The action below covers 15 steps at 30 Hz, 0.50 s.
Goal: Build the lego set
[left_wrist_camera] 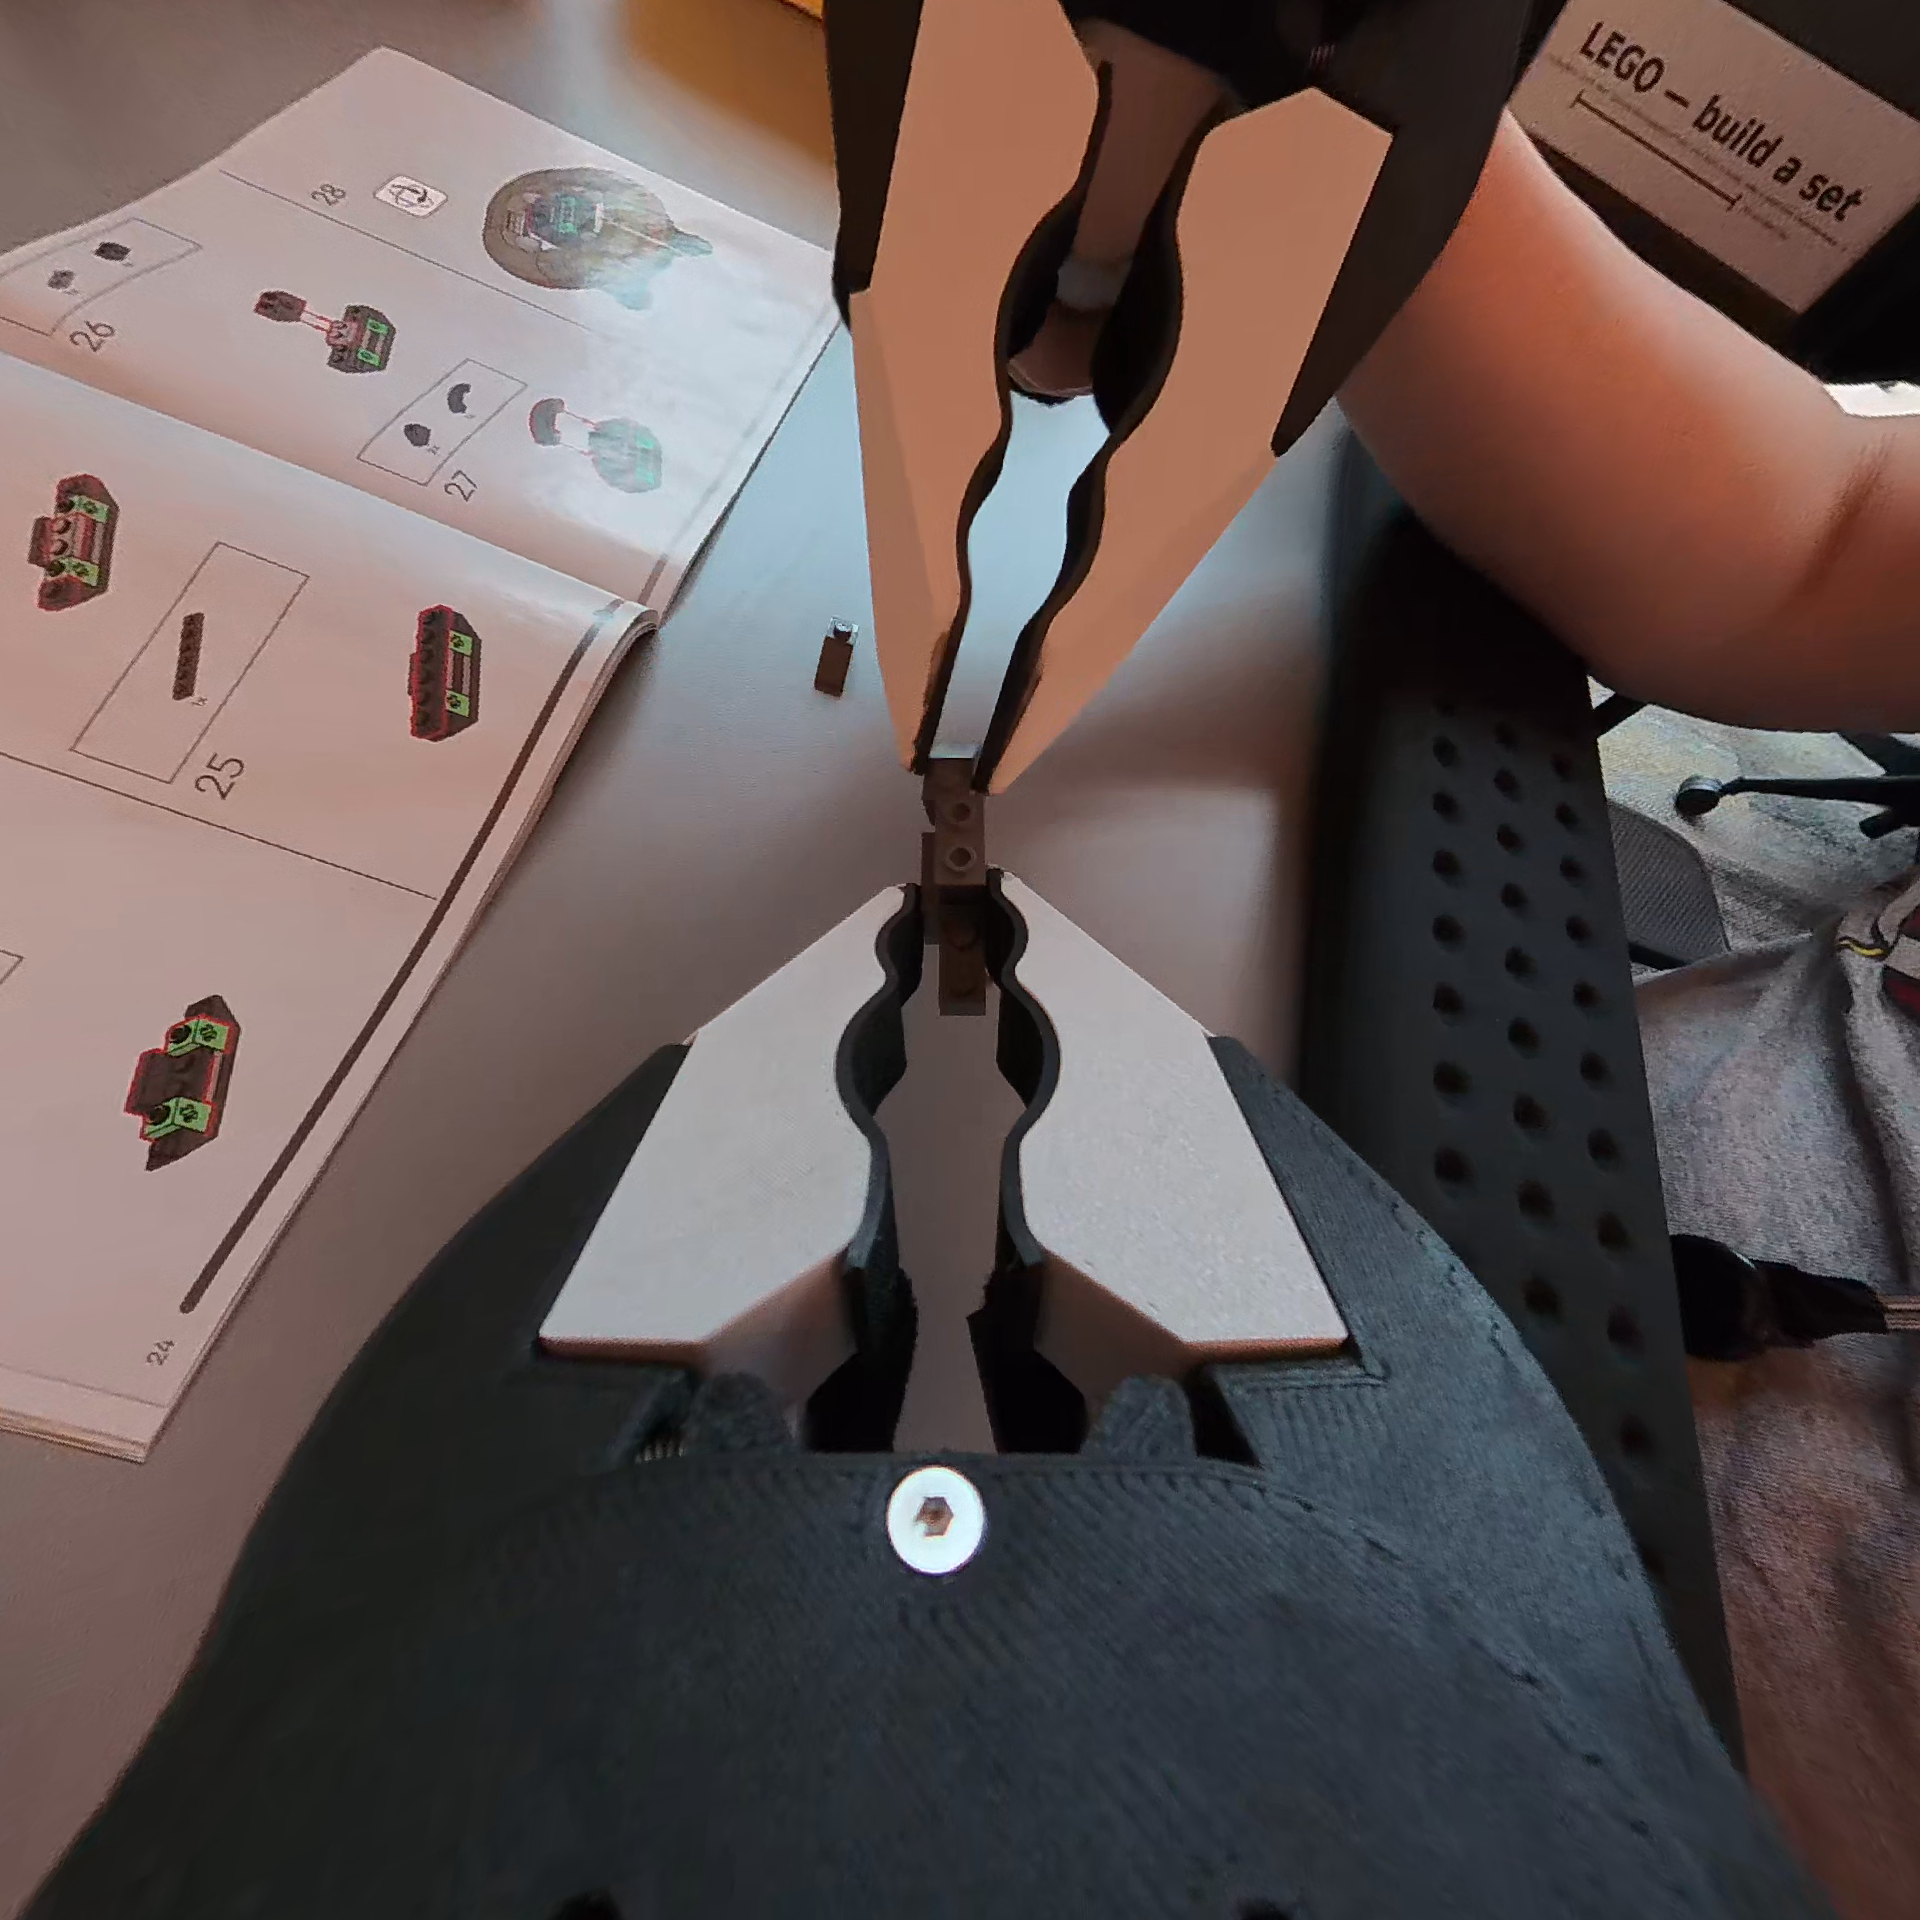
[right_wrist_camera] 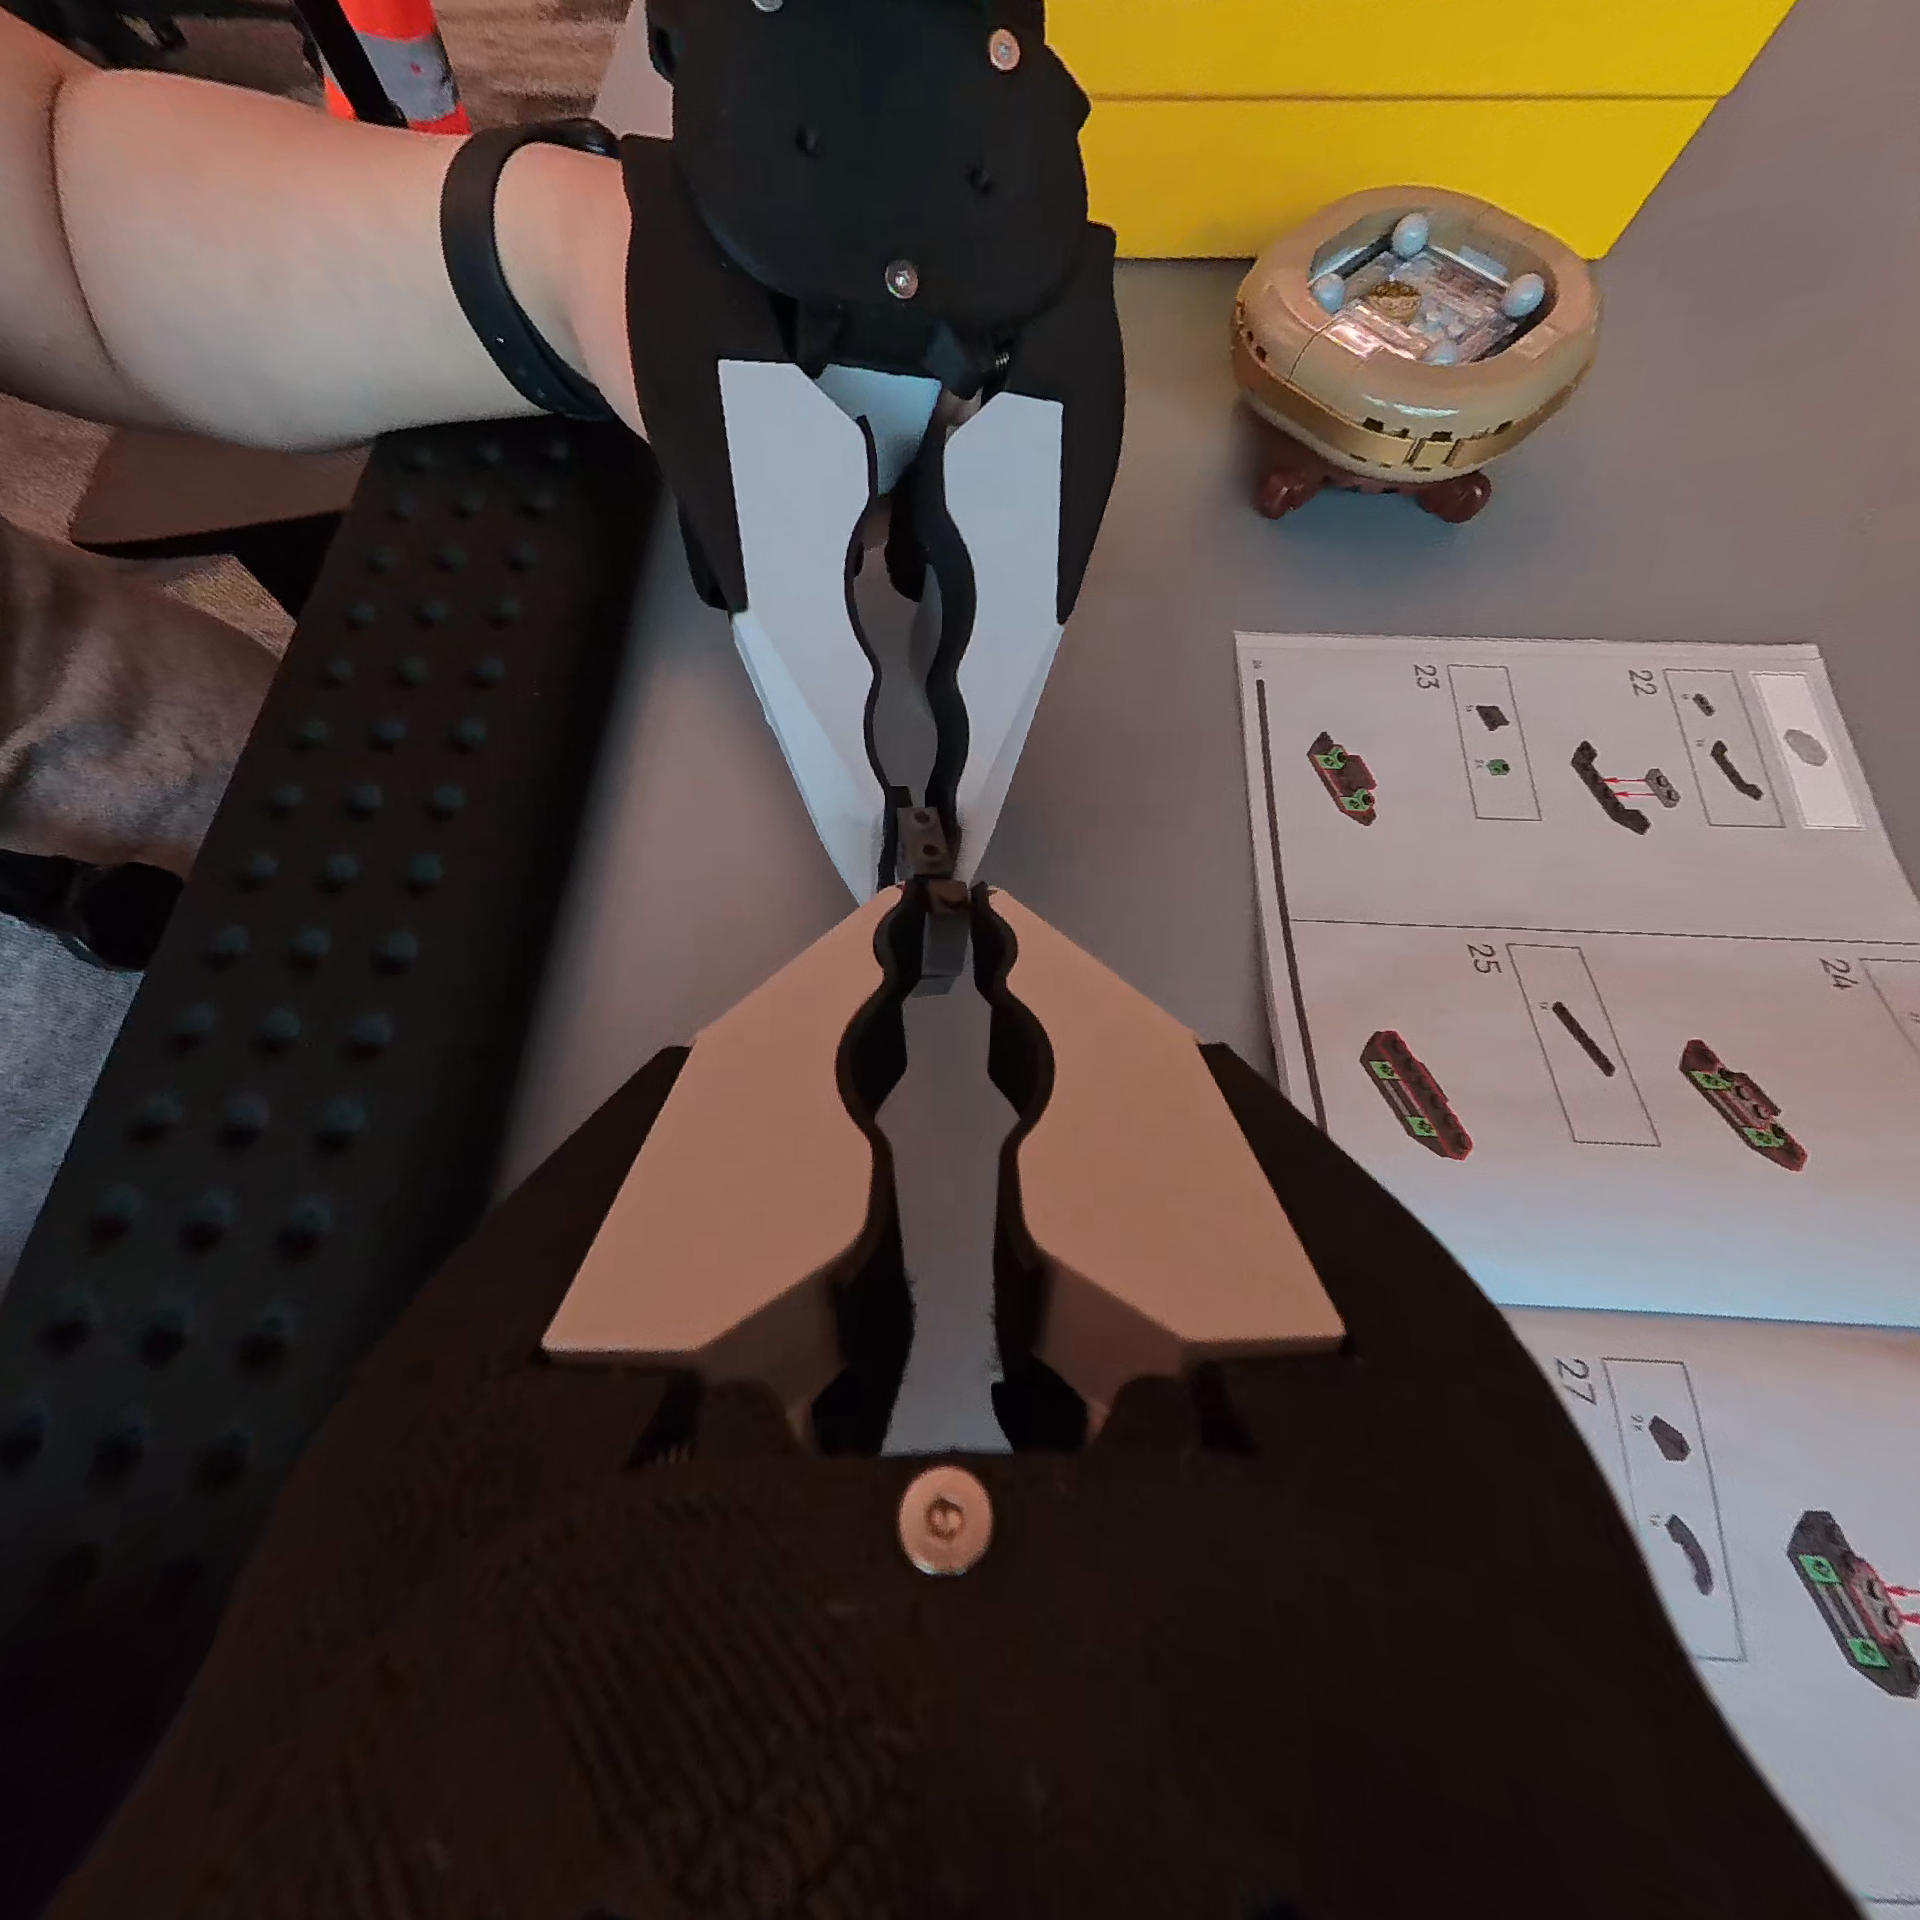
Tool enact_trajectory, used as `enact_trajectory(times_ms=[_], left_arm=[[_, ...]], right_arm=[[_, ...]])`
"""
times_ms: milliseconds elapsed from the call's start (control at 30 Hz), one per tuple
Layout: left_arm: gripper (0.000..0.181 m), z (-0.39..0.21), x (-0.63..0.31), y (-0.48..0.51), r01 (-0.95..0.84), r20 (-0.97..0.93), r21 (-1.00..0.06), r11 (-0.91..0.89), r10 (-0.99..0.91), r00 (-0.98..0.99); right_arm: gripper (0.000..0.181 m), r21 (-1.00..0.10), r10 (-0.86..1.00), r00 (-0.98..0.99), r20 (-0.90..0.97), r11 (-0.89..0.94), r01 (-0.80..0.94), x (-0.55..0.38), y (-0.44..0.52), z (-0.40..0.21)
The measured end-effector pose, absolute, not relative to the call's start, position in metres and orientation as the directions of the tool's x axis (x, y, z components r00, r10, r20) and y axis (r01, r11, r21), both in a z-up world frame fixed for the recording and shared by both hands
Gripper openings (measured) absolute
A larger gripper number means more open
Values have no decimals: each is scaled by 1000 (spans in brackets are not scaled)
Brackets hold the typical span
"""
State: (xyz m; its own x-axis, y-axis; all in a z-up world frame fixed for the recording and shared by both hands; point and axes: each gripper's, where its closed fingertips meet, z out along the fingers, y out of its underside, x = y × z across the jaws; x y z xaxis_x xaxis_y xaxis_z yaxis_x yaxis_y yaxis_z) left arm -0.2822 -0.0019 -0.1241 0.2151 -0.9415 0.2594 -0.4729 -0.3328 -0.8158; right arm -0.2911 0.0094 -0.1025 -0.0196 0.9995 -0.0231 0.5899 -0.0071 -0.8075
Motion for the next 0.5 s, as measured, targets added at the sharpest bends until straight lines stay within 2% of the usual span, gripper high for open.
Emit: enact_trajectory(times_ms=[233, 400, 500], left_arm=[[9, -115, -282, -1, -426, 295, -831, -356, -933, 204], [9, -108, -283, -1, -376, 352, -836, -400, -916, 191], [9, -104, -284, -1, -338, 413, -827, -449, -894, 177]], right_arm=[[9, -844, 996, -18, -91, -68, 532, -292, 11, -95], [9, -866, 999, -19, -40, -25, 499, -293, 12, -88], [15, -867, 1000, -25, 9, 20, 498, -294, 11, -87]])
